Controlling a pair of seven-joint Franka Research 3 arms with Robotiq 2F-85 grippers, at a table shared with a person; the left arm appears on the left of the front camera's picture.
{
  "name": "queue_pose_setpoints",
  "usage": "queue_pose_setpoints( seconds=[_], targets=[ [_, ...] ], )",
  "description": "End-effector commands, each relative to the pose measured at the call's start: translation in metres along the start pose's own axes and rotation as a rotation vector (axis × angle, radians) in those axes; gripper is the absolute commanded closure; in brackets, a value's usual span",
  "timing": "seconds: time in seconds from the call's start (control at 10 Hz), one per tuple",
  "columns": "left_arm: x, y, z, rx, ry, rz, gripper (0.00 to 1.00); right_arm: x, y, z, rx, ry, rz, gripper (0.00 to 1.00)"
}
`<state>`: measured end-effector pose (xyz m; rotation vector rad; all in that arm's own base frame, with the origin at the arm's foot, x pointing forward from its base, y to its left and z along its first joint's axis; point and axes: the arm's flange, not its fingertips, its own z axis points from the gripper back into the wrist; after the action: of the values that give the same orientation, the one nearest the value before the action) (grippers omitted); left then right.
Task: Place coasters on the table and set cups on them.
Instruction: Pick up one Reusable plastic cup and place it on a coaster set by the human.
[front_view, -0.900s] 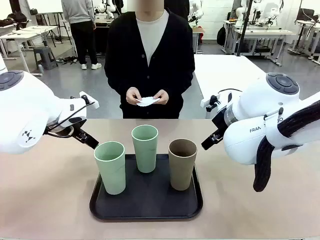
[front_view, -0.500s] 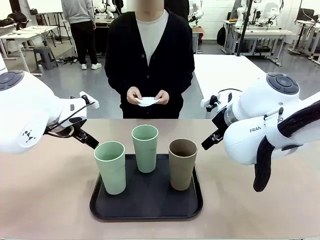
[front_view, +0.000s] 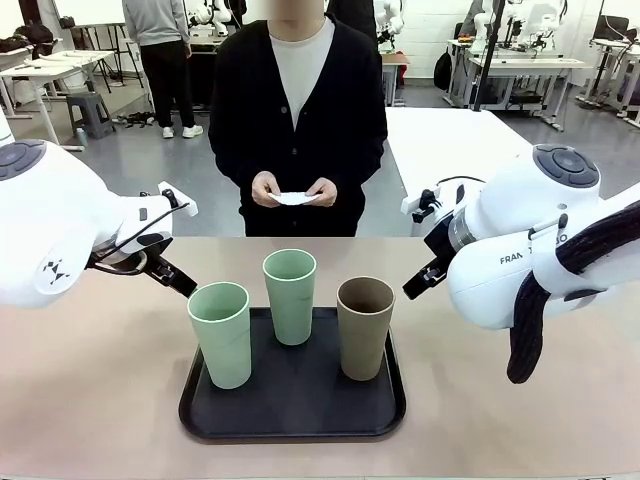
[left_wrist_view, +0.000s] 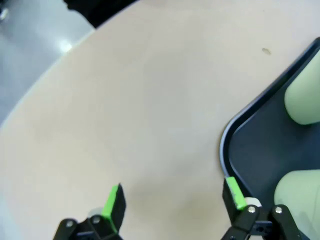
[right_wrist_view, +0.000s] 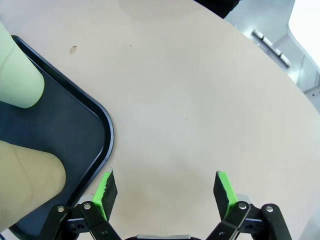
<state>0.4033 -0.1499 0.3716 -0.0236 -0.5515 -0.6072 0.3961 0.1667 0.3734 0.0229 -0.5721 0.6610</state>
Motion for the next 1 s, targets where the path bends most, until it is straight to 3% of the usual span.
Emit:
queue_pose_setpoints(
  seconds=[0.0, 0.3, 0.4, 0.5, 0.7, 0.9],
  targets=[
    [0.0, 0.0, 0.0, 0.0, 0.0, 0.0, 0.0, 0.0, 0.0, 0.0, 0.0, 0.0, 0.0, 0.0],
    [0.0, 0.0, 0.0, 0.0, 0.0, 0.0, 0.0, 0.0, 0.0, 0.0, 0.0, 0.0, 0.0, 0.0],
    [0.0, 0.0, 0.0, 0.0, 0.0, 0.0, 0.0, 0.007, 0.004, 0.013, -0.057, 0.117, -0.135, 0.0],
    [-0.008, -0.008, 0.037, 0.025, 0.001, -0.028, 0.0, 0.005, 0.014, 0.043, -0.085, 0.142, -0.105, 0.0],
    [-0.026, -0.016, 0.106, -0.058, 0.022, -0.051, 0.0, 0.004, 0.039, 0.103, -0.04, 0.223, -0.105, 0.0],
    [-0.052, -0.023, 0.147, -0.093, 0.113, -0.063, 0.0, -0.013, 0.063, 0.135, -0.051, 0.311, -0.09, 0.0]
  ],
)
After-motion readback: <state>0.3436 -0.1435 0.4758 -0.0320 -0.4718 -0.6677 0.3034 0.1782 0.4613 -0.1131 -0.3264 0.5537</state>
